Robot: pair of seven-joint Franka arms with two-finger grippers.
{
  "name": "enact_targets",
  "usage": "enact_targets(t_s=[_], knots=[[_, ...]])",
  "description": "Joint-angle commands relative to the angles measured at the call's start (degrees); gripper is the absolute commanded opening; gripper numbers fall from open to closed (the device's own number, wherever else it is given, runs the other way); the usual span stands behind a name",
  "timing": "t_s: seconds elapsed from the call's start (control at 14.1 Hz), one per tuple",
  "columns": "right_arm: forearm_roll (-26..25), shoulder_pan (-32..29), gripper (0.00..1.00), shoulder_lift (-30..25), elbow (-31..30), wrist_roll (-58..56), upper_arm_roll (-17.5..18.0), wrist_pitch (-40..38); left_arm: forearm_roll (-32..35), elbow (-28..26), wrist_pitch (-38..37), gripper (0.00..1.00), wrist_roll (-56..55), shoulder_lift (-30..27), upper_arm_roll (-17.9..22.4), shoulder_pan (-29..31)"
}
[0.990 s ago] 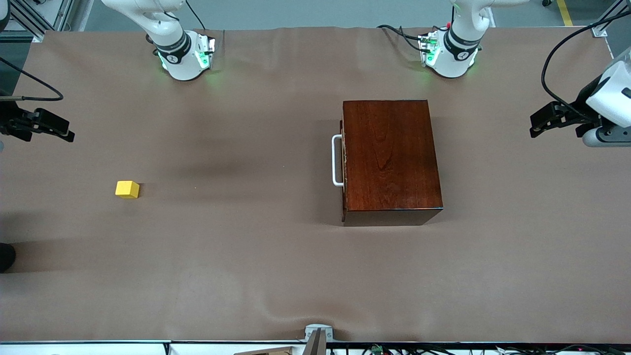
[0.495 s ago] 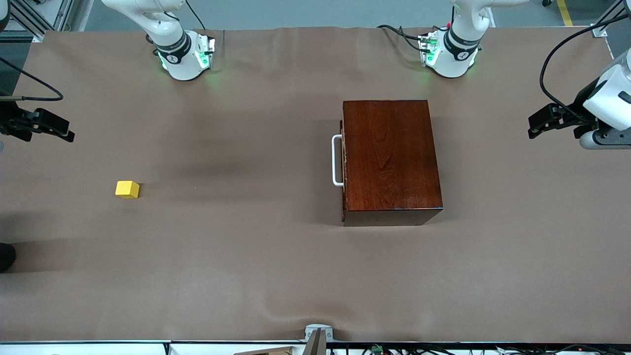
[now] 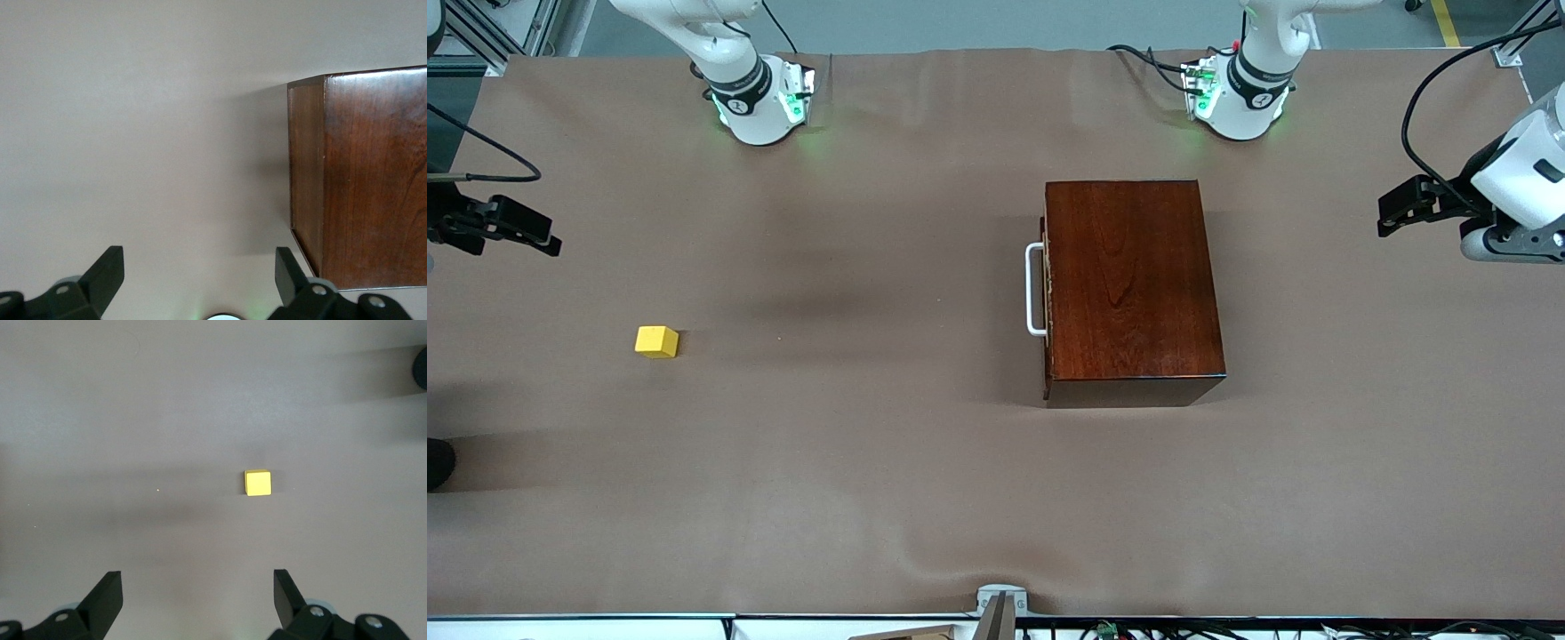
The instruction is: Open drawer, take yellow block, close drawer
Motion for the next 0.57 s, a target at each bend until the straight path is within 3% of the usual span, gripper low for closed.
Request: enact_targets(t_s=[0.0,0.49], knots=[[0.1,-1.0,1.0,-0.7,-0.2,0.2,0.8,0.0,0.2,0.7,-1.2,1.0,1.2,-0.3,-0.4,0.5],[0.1,-1.0,1.0,-0.7,-0.2,0.2,0.8,-0.1,0.3,0.7,-1.2,1.0,0.4,-0.3,-0.4,0.2]])
